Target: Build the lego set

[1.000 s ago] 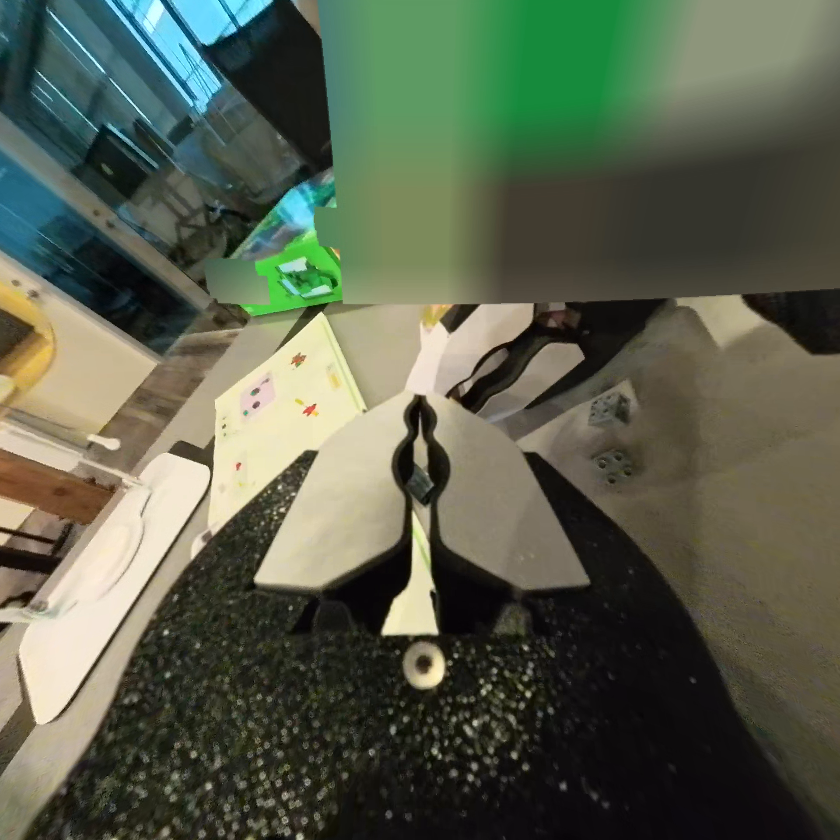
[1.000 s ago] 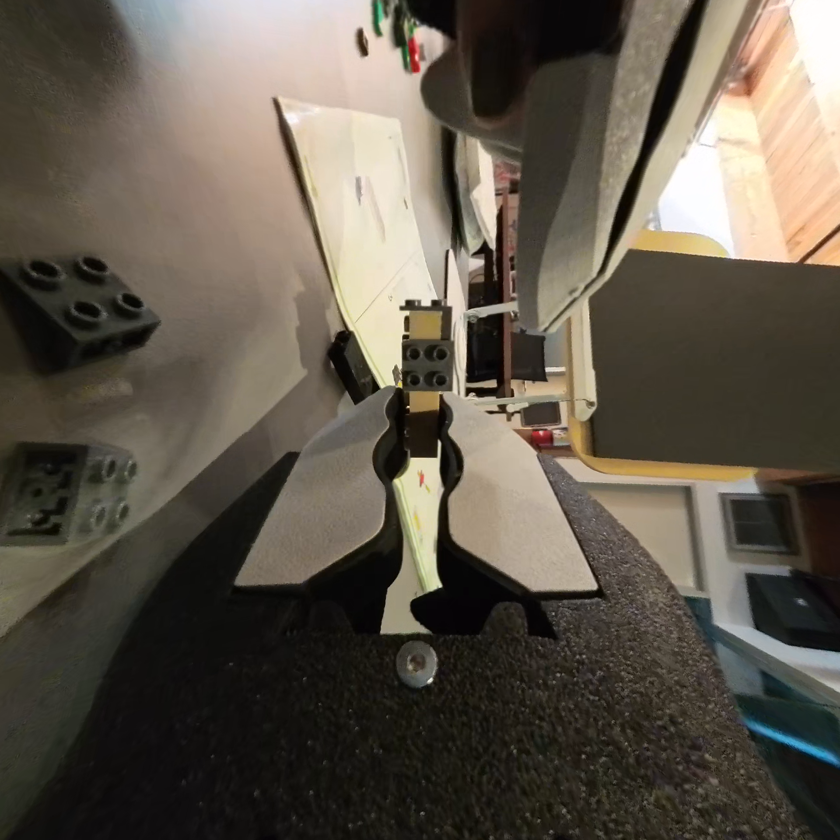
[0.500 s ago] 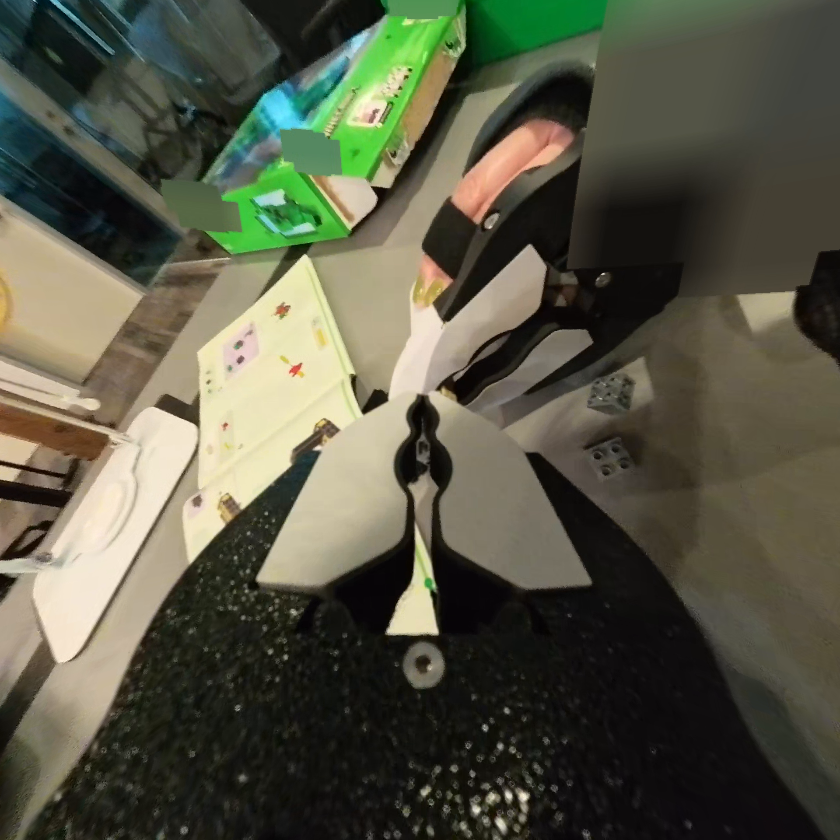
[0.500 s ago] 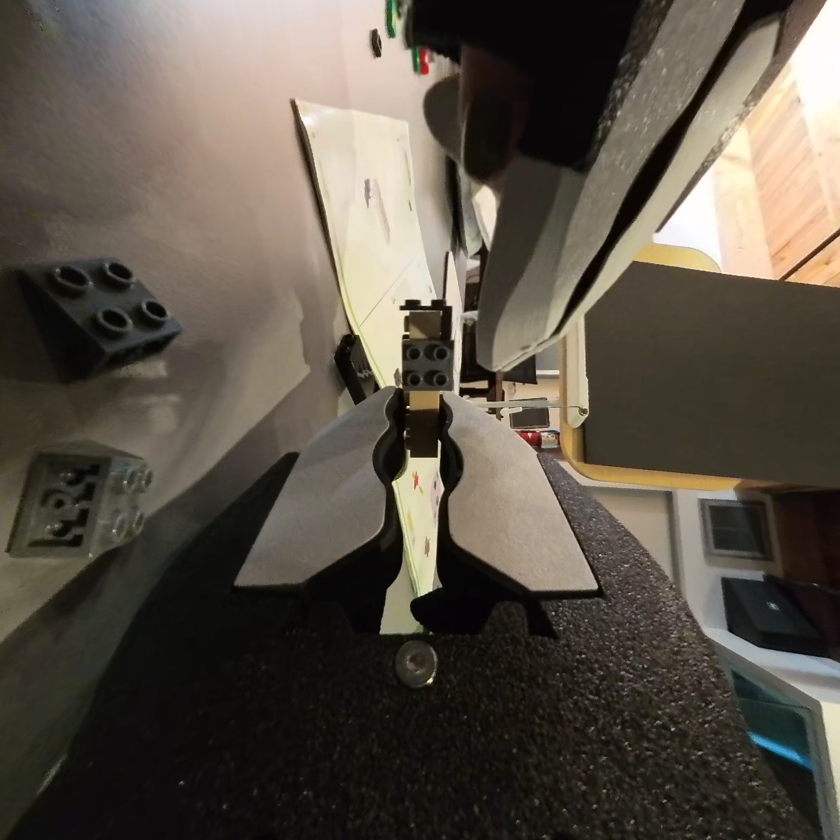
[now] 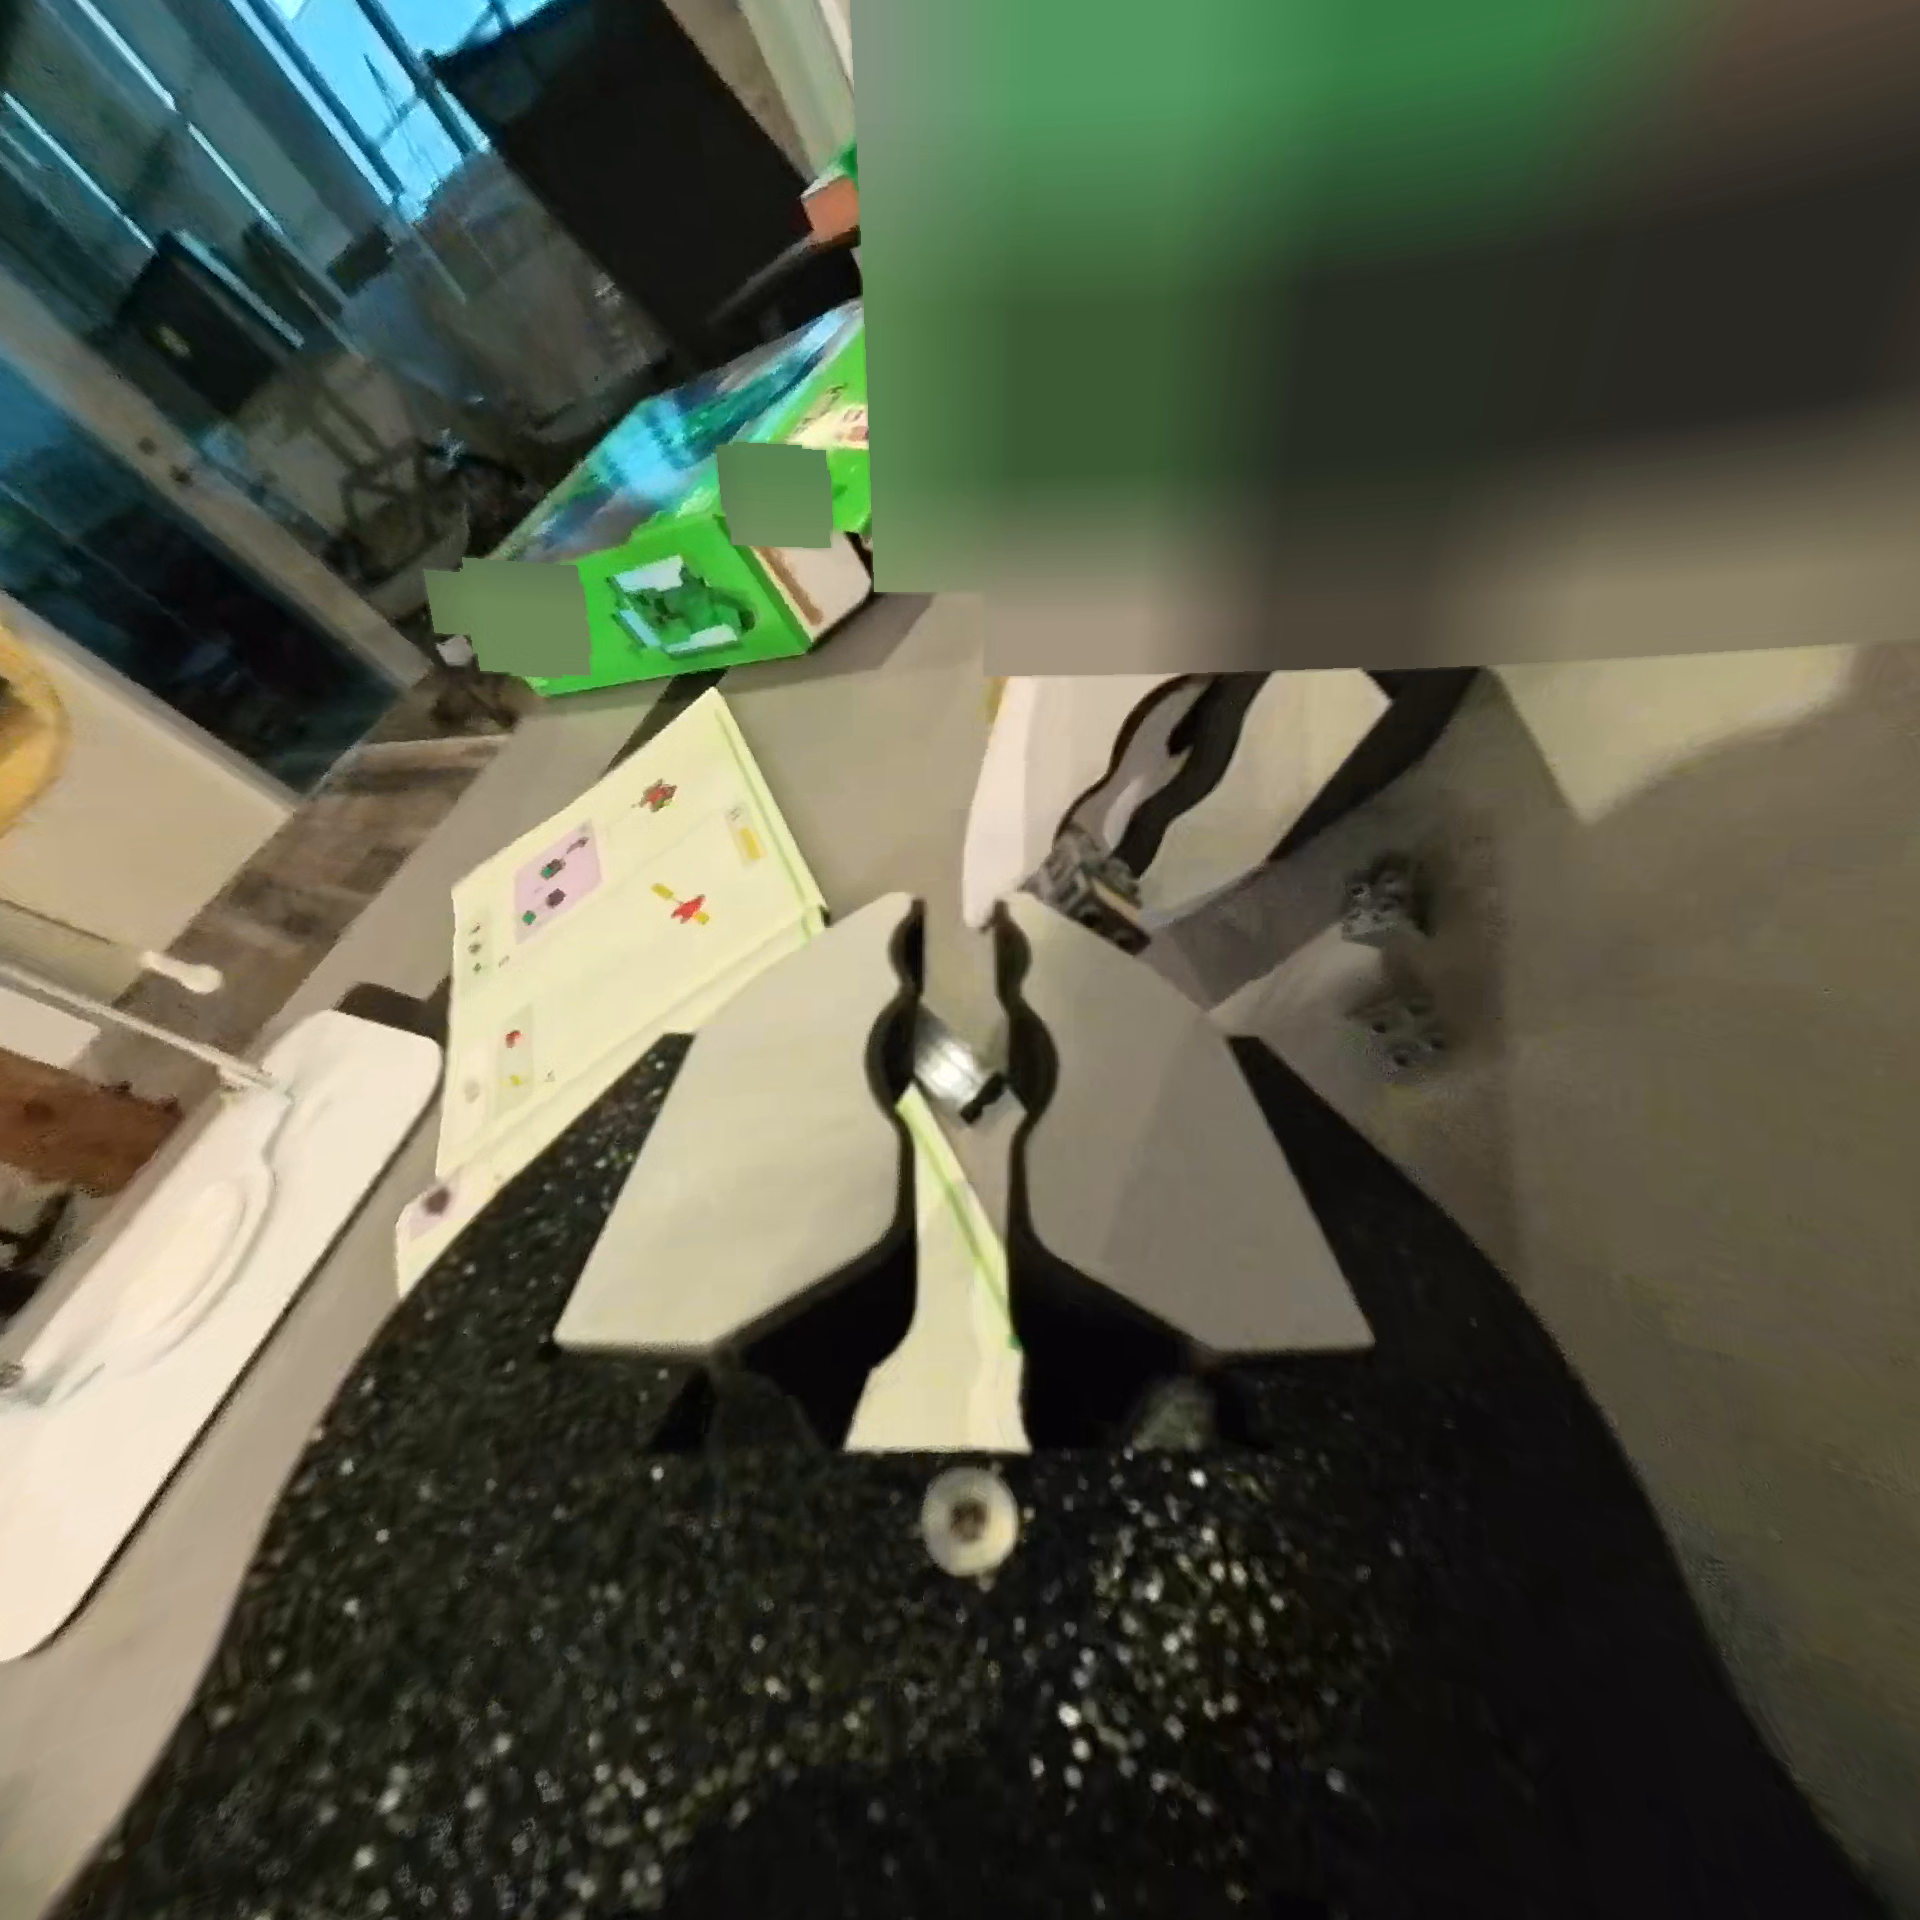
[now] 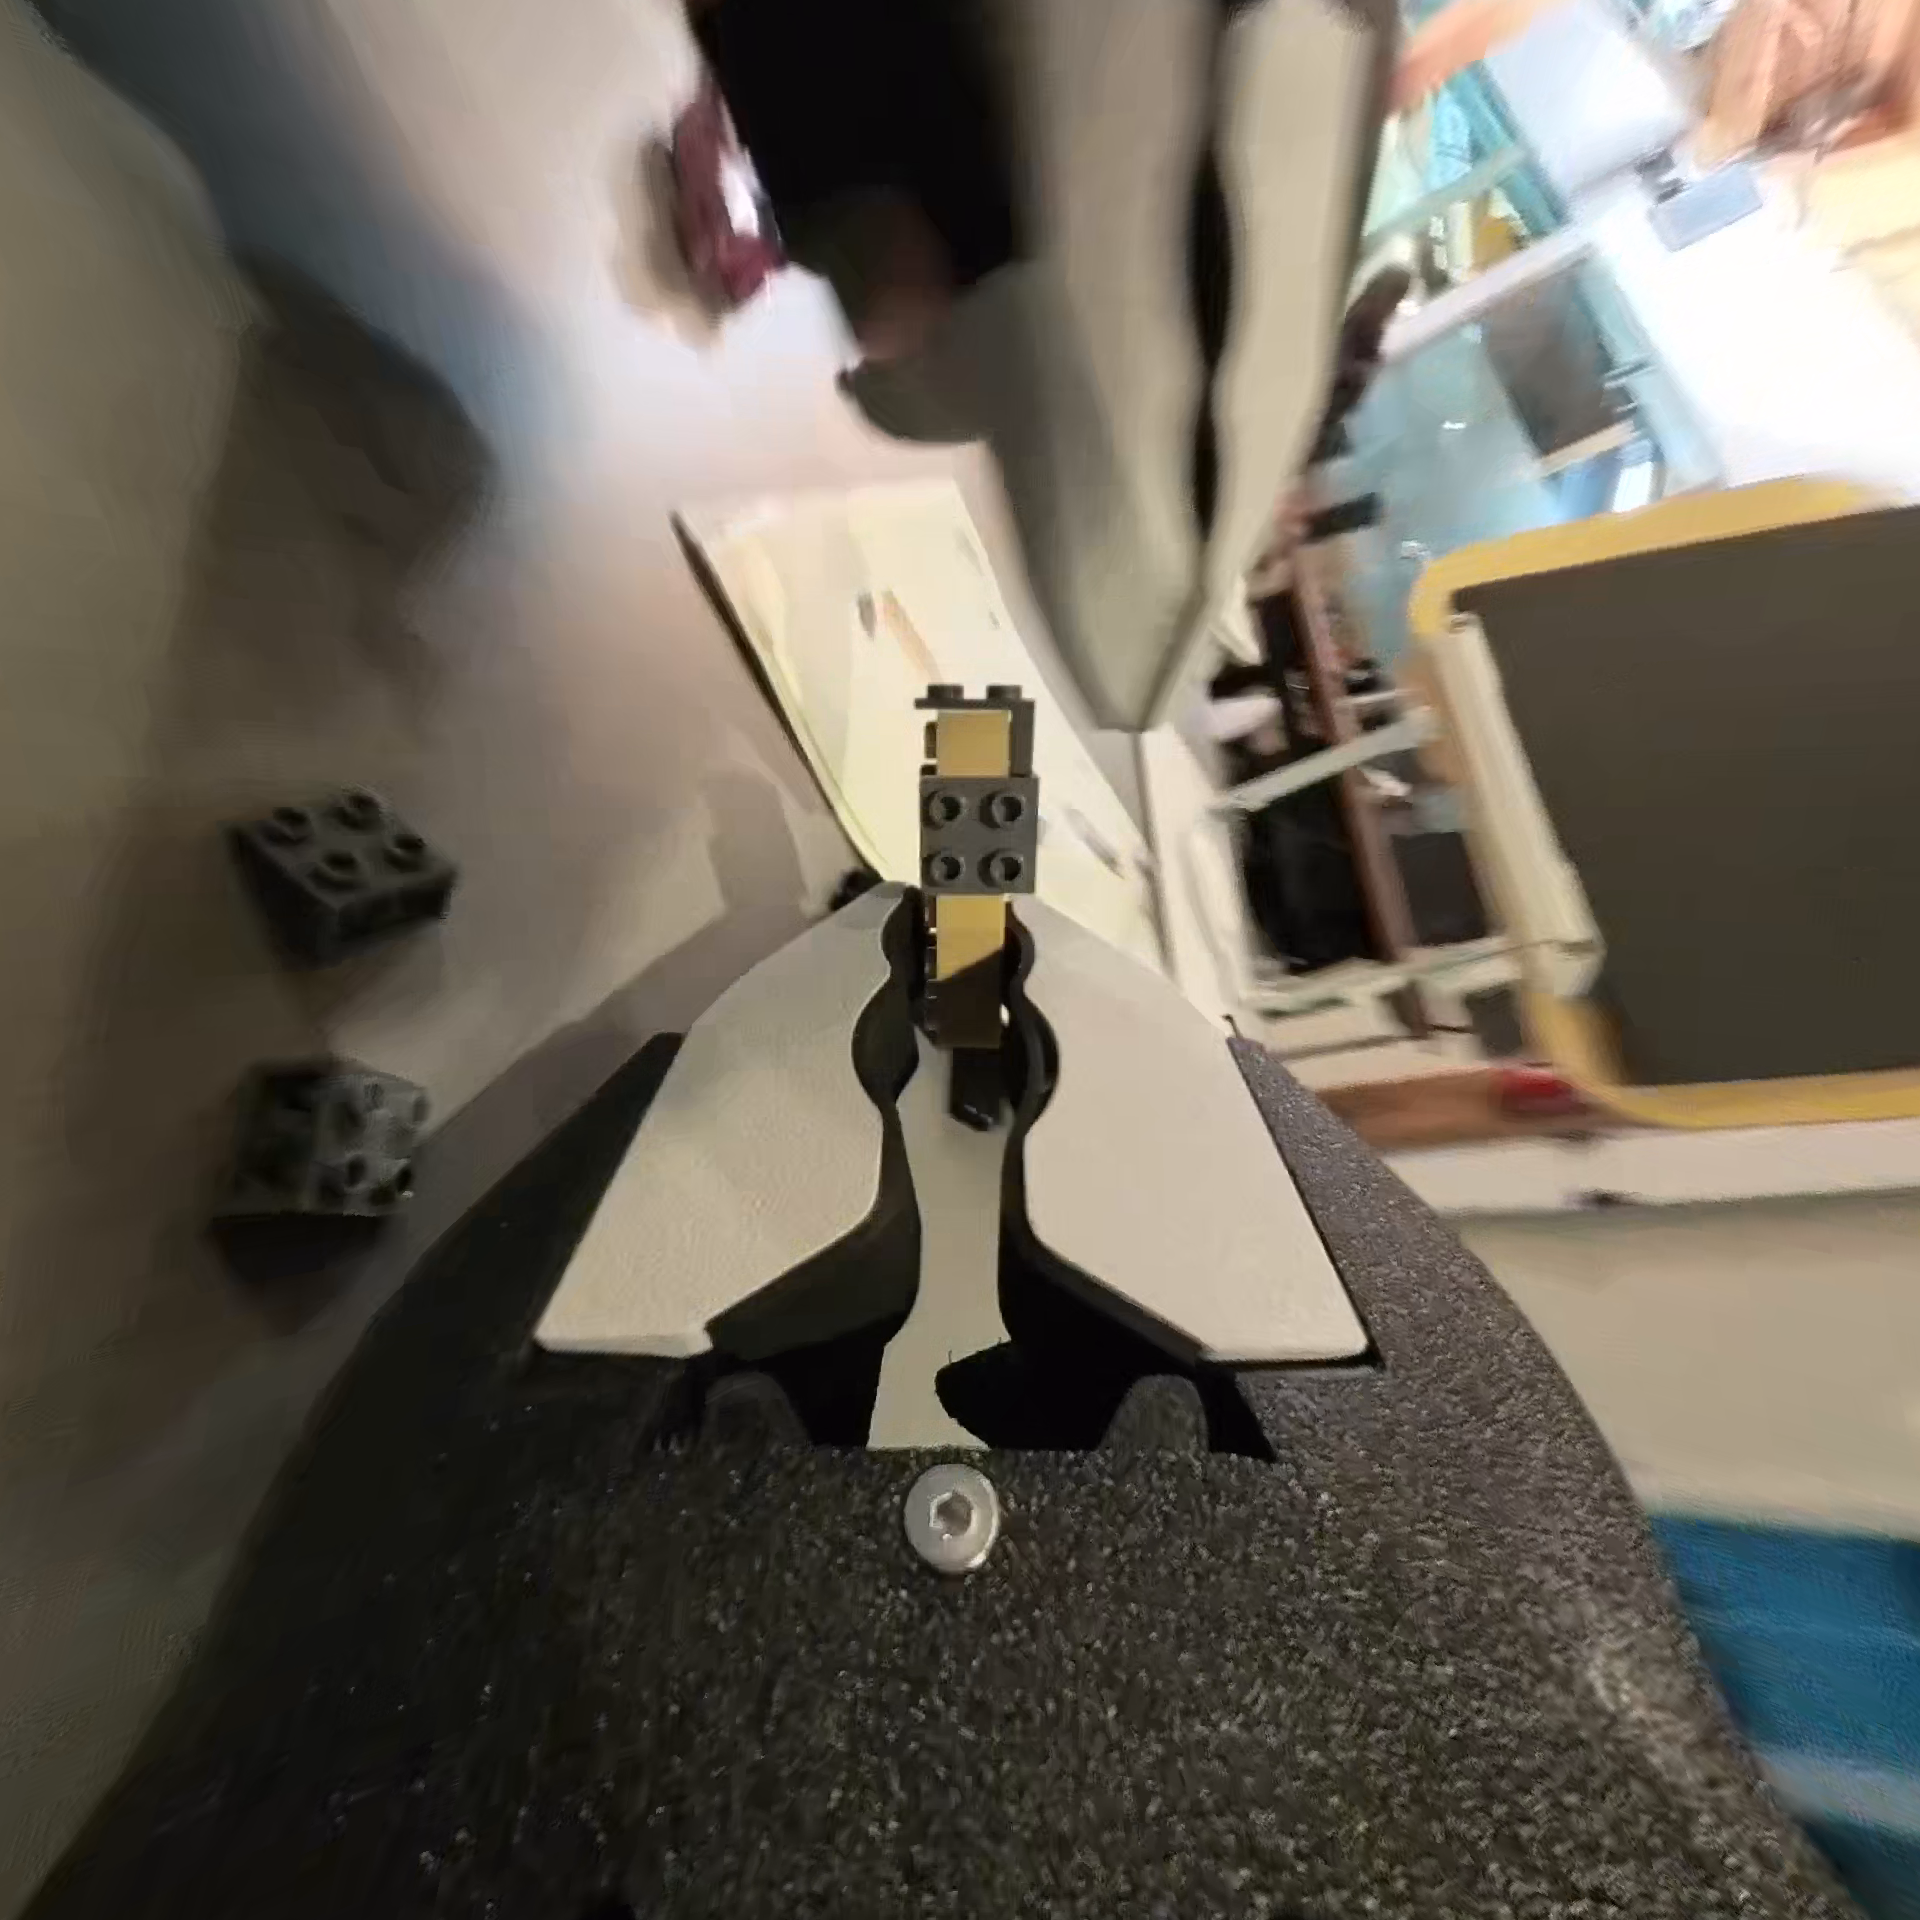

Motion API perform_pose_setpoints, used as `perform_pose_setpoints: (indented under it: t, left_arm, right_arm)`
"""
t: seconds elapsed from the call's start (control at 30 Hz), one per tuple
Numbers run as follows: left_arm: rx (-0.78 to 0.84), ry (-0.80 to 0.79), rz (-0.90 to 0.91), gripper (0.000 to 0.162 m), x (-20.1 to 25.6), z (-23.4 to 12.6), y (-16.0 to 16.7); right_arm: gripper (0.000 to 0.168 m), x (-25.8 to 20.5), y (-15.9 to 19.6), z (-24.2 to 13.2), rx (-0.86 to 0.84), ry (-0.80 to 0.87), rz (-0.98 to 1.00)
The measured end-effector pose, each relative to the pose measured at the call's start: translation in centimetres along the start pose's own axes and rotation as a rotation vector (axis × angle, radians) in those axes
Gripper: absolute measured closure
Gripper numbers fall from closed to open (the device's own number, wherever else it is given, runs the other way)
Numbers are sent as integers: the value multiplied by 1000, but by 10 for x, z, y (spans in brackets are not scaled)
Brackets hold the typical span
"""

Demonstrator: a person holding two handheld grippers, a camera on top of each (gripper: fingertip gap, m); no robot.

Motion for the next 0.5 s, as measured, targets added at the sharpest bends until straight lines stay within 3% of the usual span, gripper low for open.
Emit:
perform_pose_setpoints:
  t: [0.07,0.2,0.33,0.5]
  left_arm:
    - [42,5,35,146,0,-3,-1]
    - [51,95,78,123,9,-9,1]
    - [60,94,178,136,17,-8,3]
    - [45,61,258,141,22,-4,5]
  right_arm:
    - [156,-2,-1,-1,37,-43,58]
    - [156,-1,-3,-2,83,-69,115]
    - [156,-4,-3,-2,108,-111,149]
    - [156,-8,-6,-2,138,-161,175]
Point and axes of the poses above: each gripper's, where its closed fingertips meet, z out along the fingers, y out of its underside, x = y × z across the jaws, the point moved 2 cm from there along -z, back along the fingers, and after that the axes turned 12 degrees about -y, right-handed, at the moved point
